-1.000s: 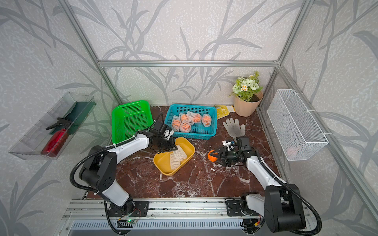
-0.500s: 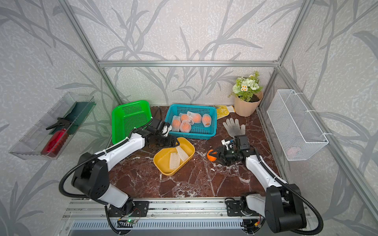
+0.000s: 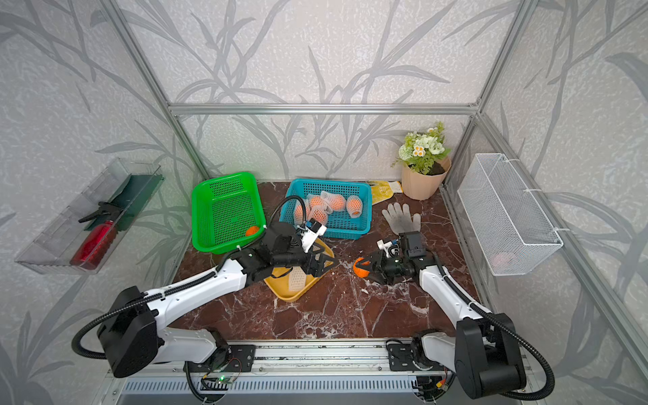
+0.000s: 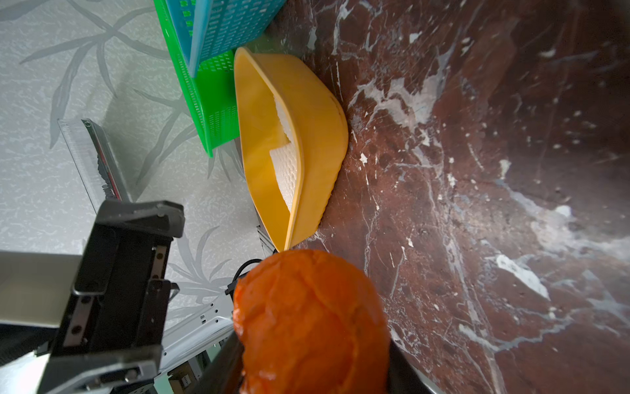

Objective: Remove foam nets from oranges
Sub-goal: Place the orange in the basket.

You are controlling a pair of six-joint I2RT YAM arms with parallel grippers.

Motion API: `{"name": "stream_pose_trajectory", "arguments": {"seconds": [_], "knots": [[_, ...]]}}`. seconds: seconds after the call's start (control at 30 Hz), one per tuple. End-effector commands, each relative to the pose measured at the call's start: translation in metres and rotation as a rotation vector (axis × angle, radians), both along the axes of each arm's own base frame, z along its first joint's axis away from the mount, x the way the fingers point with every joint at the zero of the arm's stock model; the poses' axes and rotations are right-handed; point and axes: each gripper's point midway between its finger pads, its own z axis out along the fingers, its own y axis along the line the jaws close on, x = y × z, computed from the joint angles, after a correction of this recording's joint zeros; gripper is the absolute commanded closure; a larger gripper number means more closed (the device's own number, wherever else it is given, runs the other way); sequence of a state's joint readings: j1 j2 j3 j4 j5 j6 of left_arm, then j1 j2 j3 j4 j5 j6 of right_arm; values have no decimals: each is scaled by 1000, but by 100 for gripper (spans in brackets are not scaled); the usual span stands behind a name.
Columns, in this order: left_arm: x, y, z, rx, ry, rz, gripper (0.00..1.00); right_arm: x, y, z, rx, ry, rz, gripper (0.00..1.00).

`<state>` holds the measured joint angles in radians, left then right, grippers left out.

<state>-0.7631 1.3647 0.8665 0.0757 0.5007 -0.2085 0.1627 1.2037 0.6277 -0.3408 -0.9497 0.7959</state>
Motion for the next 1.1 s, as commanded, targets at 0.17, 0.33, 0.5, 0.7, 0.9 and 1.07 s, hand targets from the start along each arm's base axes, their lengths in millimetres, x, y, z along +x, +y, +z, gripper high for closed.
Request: {"name": "stream_pose_trajectory", "arguments": {"seconds": [0.17,0.33,0.5,0.7,0.9,1.07], "knots": [[-4,-43,20,-116,-239,-190,6,-6,9,18,46,-37,24,51],[-10,-51,1,-107,-204,-247,5,-11,12,23,81,-44,26,50],[-13,-58,-10,-93,-197,-274,5,-12,15,26,113,-47,22,50],[-13,-67,-17,-82,-192,-290,5,-12,21,29,139,-50,41,50],[-9,-71,-22,-72,-189,-288,7,-12,30,29,163,-40,68,50],[-10,-73,-26,-67,-179,-307,23,-10,33,28,174,-35,74,50]]}}
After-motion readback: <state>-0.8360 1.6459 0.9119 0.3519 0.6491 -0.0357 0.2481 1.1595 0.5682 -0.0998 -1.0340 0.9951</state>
